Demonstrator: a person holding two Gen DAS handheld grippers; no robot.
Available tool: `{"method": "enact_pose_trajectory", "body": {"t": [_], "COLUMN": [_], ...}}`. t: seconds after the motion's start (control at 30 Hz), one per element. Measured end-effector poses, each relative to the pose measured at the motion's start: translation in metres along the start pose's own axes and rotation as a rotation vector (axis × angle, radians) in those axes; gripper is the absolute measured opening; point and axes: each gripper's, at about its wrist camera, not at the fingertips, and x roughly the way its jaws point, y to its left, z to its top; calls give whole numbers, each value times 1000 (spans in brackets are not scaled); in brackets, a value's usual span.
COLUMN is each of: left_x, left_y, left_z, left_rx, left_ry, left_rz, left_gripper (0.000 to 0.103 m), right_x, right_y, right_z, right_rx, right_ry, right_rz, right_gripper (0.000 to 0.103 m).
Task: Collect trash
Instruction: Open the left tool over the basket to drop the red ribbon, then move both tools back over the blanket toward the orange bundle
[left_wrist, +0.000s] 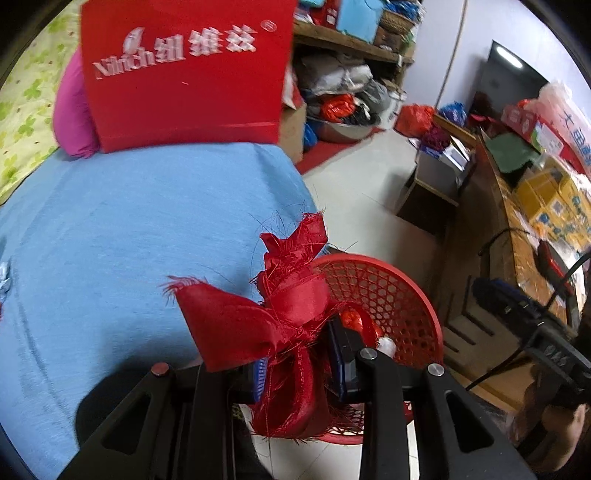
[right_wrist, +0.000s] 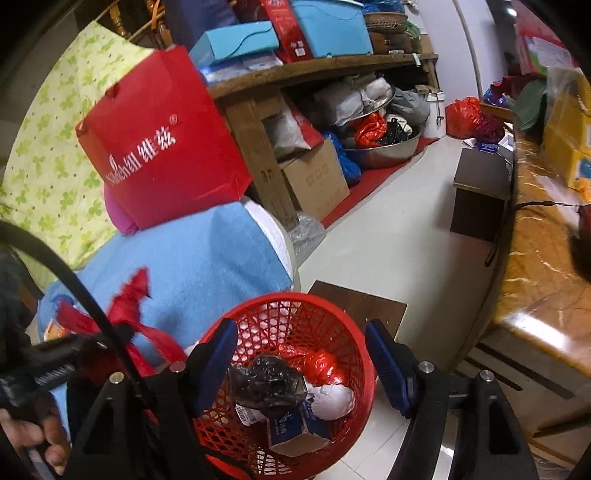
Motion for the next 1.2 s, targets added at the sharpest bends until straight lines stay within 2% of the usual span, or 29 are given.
{"method": "enact_pose_trajectory", "body": {"t": [0.17,0.23,0.27,0.3,0.47,0.77,1.2], "left_x": [17,22,22,20,2,-54,-107], "left_y": [-21,-28,-31,-32,-21,65,184], "left_z": [3,2,2,2,3,-3,-56], "left_rx": [56,86,99,112,126,-55,-294], "left_ry": [38,61,65,52,1,-105,-193], "left_rz": [-45,-67,-56,-35,-3,98,207], "left_gripper": [33,55,76,83,83,83,83], "right_x": [-14,-16,-17,-18,-17,-11,-3], "right_y": [-8,-9,-10,-9,-1,47,164], "right_z": [7,9,9,10,13,20,19], "right_rx": [23,29,32,33,27,-55,-265], "right_ry": [-38,-44,-45,-45,-48,-43,-10], "right_rz": [1,5,6,7,20,70,180], "right_gripper": [75,75,75,75,75,75,75]}}
